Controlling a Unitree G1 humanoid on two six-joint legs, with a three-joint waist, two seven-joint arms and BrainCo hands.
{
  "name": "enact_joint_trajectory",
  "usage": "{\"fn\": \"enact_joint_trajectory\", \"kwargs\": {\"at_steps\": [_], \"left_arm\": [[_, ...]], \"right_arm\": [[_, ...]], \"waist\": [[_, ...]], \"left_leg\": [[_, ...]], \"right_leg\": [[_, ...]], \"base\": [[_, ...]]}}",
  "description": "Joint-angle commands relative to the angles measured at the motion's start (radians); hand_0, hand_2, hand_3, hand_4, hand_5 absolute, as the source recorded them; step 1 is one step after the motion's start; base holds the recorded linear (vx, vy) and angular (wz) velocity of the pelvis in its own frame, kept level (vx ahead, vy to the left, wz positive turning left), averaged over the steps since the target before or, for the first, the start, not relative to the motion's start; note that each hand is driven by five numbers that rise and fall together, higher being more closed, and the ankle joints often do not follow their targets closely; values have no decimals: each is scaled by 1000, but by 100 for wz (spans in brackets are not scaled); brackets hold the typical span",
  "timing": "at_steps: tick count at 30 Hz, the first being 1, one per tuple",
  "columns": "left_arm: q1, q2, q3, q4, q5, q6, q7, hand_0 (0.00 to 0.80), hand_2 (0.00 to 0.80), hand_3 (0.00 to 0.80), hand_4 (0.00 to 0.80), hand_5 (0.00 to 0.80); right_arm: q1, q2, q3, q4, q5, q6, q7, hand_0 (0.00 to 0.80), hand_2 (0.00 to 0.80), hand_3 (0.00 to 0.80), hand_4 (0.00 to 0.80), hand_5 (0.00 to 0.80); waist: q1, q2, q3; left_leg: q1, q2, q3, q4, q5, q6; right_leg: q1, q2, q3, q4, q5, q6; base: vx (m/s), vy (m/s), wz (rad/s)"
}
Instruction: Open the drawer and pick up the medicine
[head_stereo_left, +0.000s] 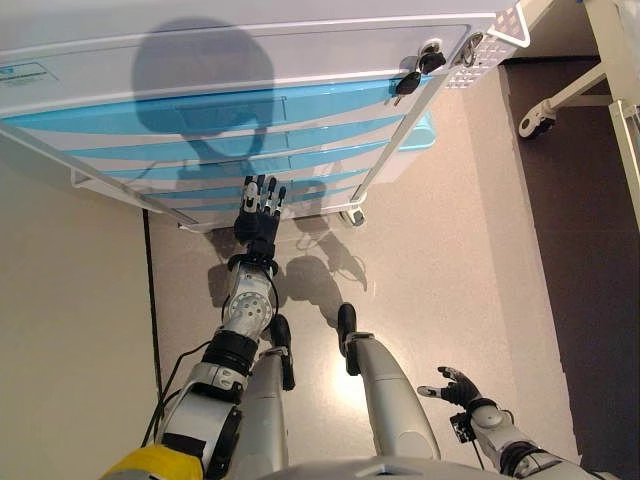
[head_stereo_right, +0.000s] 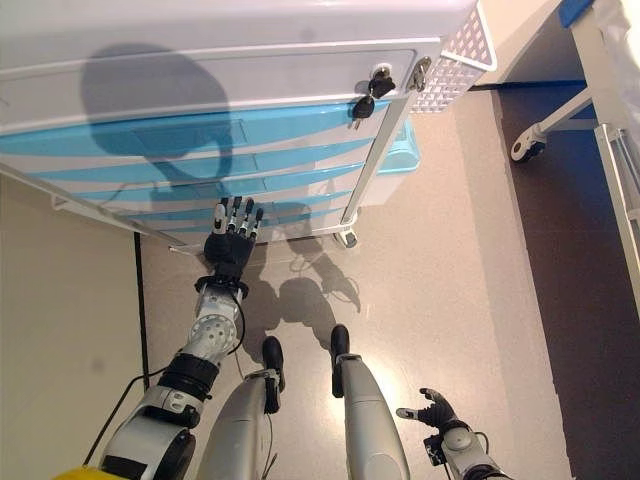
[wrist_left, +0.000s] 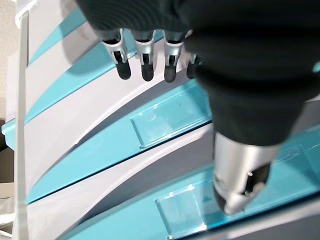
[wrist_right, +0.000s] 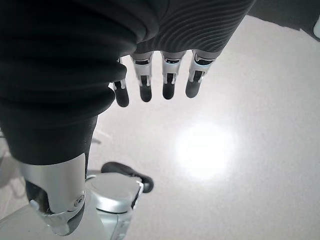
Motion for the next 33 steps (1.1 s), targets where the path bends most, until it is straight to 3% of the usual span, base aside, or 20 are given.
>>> {"fn": "enact_joint_trajectory", "kwargs": {"at_steps": [1,17,30,33], "left_arm": [[-124,31,-4,-178,35,-80,-65,0,0,0,0,0],[-191,58,9,-143,43,-87,-70,0,0,0,0,0],[-240,67,6,-124,47,-93,-64,0,0,0,0,0],[-247,62,10,-119,47,-93,-57,129,129,129,129,129]], "right_arm": [[19,-67,41,42,-10,-20,-1,0,0,0,0,0],[21,-76,67,54,-35,-19,20,0,0,0,0,0],[35,-87,82,62,-44,-15,27,0,0,0,0,0],[34,-87,83,62,-47,-13,28,0,0,0,0,0]], "waist": [[10,20,-53],[6,6,-65],[2,4,-79],[1,8,-75]], "left_leg": [[9,-31,-27,-43,-1,15],[17,-28,-48,-47,5,12],[78,-32,-47,-82,4,16],[87,-33,-44,-85,5,16]], "right_leg": [[18,11,-18,-58,97,44],[30,14,-30,-53,90,41],[77,18,-11,-69,88,41],[87,17,-9,-72,85,41]], "base": [[-8,-29,6],[0,-2,0],[5,3,-2],[0,0,0]]}}
